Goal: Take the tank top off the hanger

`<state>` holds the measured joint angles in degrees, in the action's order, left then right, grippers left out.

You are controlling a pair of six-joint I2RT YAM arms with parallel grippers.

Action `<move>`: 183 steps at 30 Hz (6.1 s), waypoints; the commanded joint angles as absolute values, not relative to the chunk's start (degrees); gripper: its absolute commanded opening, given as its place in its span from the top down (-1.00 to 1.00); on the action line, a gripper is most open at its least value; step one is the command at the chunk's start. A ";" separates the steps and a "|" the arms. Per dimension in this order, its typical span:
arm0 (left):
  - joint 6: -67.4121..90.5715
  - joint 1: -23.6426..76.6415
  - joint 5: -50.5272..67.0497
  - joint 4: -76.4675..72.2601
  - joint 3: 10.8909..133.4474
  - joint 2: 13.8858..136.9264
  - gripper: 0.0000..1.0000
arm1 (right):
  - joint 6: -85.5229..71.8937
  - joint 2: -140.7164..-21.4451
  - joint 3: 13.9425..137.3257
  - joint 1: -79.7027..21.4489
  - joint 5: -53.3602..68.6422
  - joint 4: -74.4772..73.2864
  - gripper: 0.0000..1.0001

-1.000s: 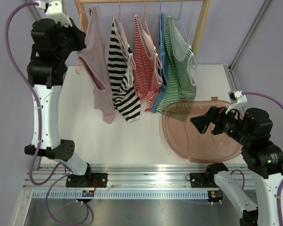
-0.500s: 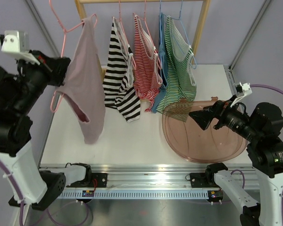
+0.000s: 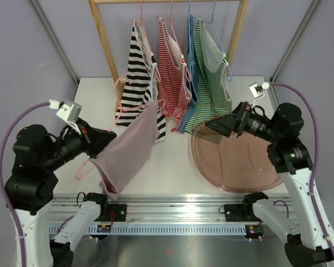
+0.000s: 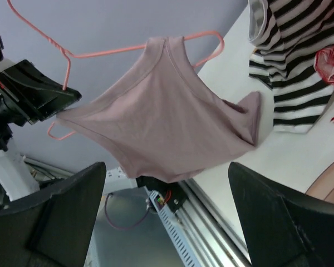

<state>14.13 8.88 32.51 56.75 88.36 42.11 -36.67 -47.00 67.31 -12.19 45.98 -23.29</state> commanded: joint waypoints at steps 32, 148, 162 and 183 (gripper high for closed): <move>21.71 14.77 45.53 41.04 63.19 35.59 1.00 | -37.00 -73.30 66.36 -52.38 -15.11 -12.48 -0.25; 18.90 8.79 4.83 34.71 129.73 98.18 -0.14 | -23.12 -76.79 63.79 -56.07 3.80 -26.53 -0.99; 20.65 8.79 -1.56 37.35 104.88 71.48 -0.98 | -21.97 -101.40 71.72 -62.67 -11.69 -33.49 -0.99; 14.51 8.79 -7.03 45.88 85.44 46.33 -0.98 | -20.48 -97.31 73.65 -62.58 -9.30 -34.09 1.00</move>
